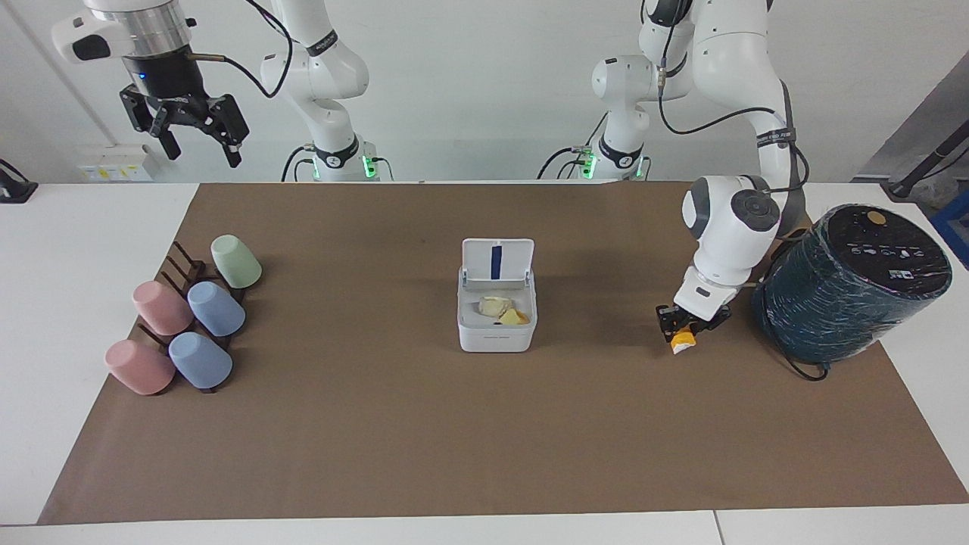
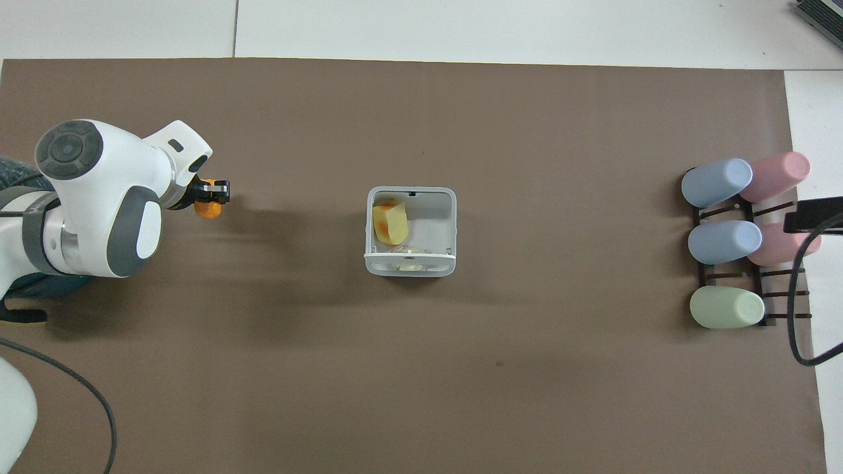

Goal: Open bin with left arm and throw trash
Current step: 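Grasp the orange block with the left gripper, then carry the orange block over the bin with the left gripper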

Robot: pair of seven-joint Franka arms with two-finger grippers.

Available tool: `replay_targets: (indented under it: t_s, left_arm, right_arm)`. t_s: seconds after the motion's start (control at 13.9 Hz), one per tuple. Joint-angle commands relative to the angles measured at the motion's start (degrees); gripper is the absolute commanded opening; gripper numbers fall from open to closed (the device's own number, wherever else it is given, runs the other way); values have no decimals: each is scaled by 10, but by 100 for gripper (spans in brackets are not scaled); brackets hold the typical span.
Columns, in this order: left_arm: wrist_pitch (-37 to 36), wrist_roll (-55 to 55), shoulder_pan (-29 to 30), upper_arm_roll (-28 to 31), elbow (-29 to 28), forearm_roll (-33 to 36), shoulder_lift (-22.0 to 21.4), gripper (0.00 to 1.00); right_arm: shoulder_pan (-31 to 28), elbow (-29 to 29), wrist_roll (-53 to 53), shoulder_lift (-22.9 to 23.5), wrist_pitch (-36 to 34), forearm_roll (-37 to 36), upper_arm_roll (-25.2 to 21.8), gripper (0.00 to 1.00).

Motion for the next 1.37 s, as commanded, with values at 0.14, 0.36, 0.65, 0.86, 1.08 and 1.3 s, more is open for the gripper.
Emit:
replay_targets:
  t_s: [0.14,0.36,0.65,0.86,1.08,1.3]
  left_arm:
    - [-104,-150,-100,4,94,3,9,0]
    - [-103,-259,-175,4,100,-4,8,0]
    - [-97,-349,-237,2,114,-18,10,0]
    - [-60,-386,-265,2,111,-30,11,0]
    - [-34,-403,-283,1,101,-37,12,0]
    - [-6,-431,-298,2,93,-37,30,14]
  right_arm:
    - [0,-5,-17,-5,-5,10,-3,100]
    - [0,-5,-17,-5,-5,10,-3,100]
    - [0,-6,-21,1,-6,7,1,100]
    - [-5,1,-26,31,-16,1,0,100]
    - [-9,12,-51,65,-7,0,0,100]
    - [-5,6,-52,77,10,-1,0,100]
